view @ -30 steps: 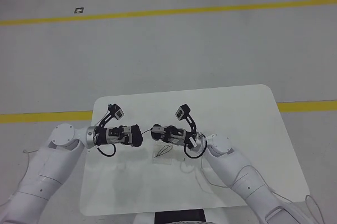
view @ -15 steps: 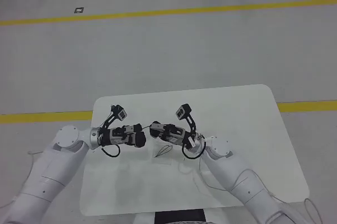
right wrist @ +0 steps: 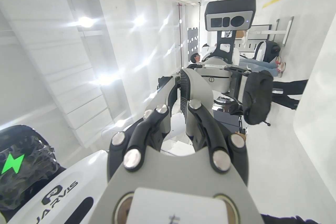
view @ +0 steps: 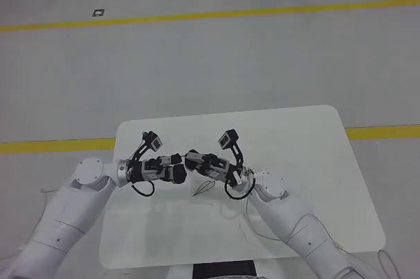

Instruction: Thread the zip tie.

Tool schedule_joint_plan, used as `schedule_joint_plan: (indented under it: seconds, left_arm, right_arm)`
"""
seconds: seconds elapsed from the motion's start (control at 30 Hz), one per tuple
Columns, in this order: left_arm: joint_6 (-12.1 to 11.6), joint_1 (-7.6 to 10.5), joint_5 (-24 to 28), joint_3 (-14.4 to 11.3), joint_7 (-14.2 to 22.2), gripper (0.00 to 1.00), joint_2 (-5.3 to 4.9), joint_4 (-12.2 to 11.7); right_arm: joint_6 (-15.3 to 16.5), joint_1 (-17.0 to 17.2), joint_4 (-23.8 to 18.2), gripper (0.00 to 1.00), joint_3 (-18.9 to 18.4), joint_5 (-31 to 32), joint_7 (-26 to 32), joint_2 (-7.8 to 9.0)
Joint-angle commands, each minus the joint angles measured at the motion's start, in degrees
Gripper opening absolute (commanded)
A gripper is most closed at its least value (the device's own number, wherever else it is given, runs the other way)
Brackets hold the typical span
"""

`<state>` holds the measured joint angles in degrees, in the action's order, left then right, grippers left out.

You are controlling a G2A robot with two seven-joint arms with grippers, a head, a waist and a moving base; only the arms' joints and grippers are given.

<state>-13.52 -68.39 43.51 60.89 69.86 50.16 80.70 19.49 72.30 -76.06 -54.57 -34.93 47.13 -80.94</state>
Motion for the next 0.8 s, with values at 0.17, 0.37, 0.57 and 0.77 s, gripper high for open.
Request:
schedule_joint_plan:
  seconds: [0.17,0.37,0.57,0.77]
  left_arm:
    - [-0.13,0.13,3.4,0.38,0.68,1.0,0.29,-0.91]
    - [-0.07,0.33,4.85,0.59,1.39,1.0,0.51,-1.74]
    - [0.05,0.73,4.73,0.27,2.15,1.0,0.74,-2.27]
    - [-0.05,0.97,5.04,0.14,2.75,1.0,0.96,-2.69]
  right_arm:
    - [-0.01,-0.19,0.16,0.0,0.2,-0.53,0.24,-0.21]
    - [-0.01,0.24,-0.48,0.0,-0.68,-1.37,0.47,-0.29]
    - [-0.01,0.6,-0.6,0.0,-1.12,-1.77,1.17,-0.5]
    - [-0.01,0.3,0.08,0.0,-0.59,-1.82,1.53,-0.82]
